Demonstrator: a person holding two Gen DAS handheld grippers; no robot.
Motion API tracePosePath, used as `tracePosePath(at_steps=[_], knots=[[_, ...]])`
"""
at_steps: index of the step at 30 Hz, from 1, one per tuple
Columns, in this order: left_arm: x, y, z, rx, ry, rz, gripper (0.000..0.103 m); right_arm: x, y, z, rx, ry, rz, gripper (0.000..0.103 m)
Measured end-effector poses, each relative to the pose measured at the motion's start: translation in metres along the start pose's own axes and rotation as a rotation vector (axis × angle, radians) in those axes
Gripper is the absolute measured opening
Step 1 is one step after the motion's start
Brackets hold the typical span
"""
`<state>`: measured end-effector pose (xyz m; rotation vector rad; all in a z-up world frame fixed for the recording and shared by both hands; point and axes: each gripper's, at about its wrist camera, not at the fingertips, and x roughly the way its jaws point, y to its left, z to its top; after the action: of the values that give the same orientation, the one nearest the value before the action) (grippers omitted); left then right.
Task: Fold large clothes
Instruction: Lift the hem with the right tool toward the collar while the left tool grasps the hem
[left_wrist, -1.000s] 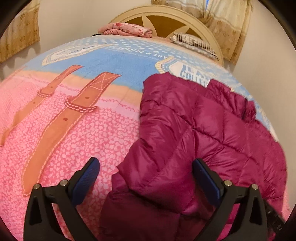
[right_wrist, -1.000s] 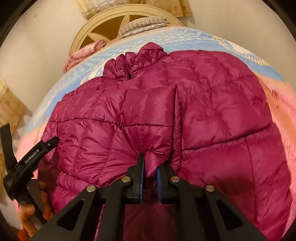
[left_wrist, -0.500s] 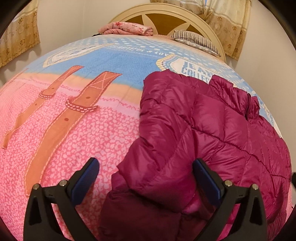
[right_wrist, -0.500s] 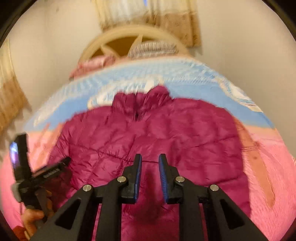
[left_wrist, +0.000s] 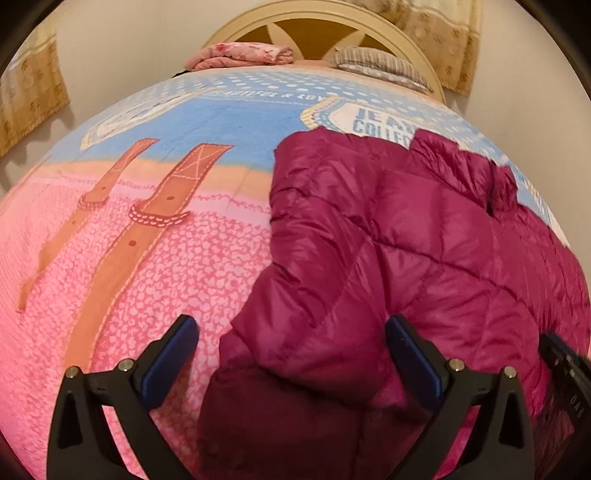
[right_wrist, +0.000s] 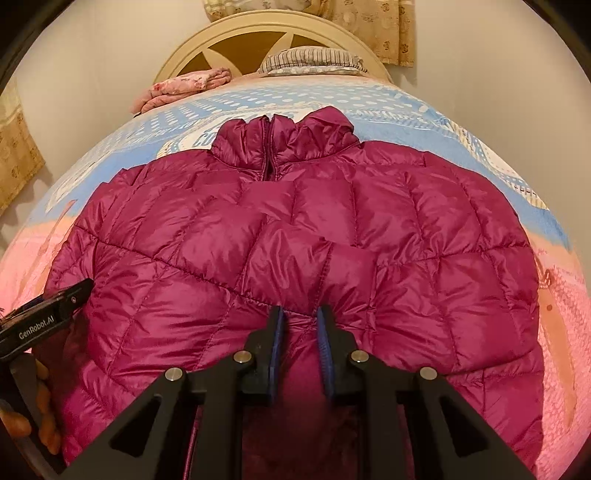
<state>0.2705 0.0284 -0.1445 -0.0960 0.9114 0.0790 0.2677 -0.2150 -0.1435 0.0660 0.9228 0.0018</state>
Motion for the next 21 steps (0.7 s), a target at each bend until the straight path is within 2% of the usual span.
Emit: tracePosePath(at_steps=[2, 4, 6, 7, 8, 10, 14, 18, 21], knots=[[-0.008, -0.005, 0.002, 0.055, -0.002, 0.001, 0.103, -0.006, 0.0, 0.008, 0.001, 0.026, 0.018, 0.022], [-0.019, -0.011, 0.011, 0.108, -0.009, -0.021, 0.103, -0.024, -0.009, 0.021, 0.044, -0.005, 0.087, 0.024], [-0.029, -0.017, 0.024, 0.136, -0.036, -0.052, 0.103, -0.04, -0.022, 0.043, 0.092, -0.048, 0.109, 0.041], [-0.035, -0.022, 0.035, 0.146, -0.052, -0.063, 0.103, -0.042, -0.027, 0.052, 0.108, -0.054, 0.112, 0.062], [-0.038, -0.025, 0.043, 0.149, -0.061, -0.074, 0.103, -0.044, -0.033, 0.064, 0.132, -0.061, 0.126, 0.074], [-0.041, -0.035, 0.07, 0.15, -0.068, -0.121, 0.103, -0.045, -0.044, 0.089, 0.169, -0.074, 0.153, 0.074], [-0.029, -0.055, 0.115, 0.142, -0.031, -0.162, 0.103, -0.019, -0.055, 0.132, 0.22, -0.02, 0.156, 0.074], [-0.01, -0.072, 0.129, 0.159, -0.062, -0.111, 0.103, 0.031, -0.068, 0.165, 0.342, 0.1, 0.199, 0.074], [0.014, -0.074, 0.126, 0.132, -0.039, -0.084, 0.103, 0.063, -0.073, 0.184, 0.418, 0.162, 0.195, 0.074]])
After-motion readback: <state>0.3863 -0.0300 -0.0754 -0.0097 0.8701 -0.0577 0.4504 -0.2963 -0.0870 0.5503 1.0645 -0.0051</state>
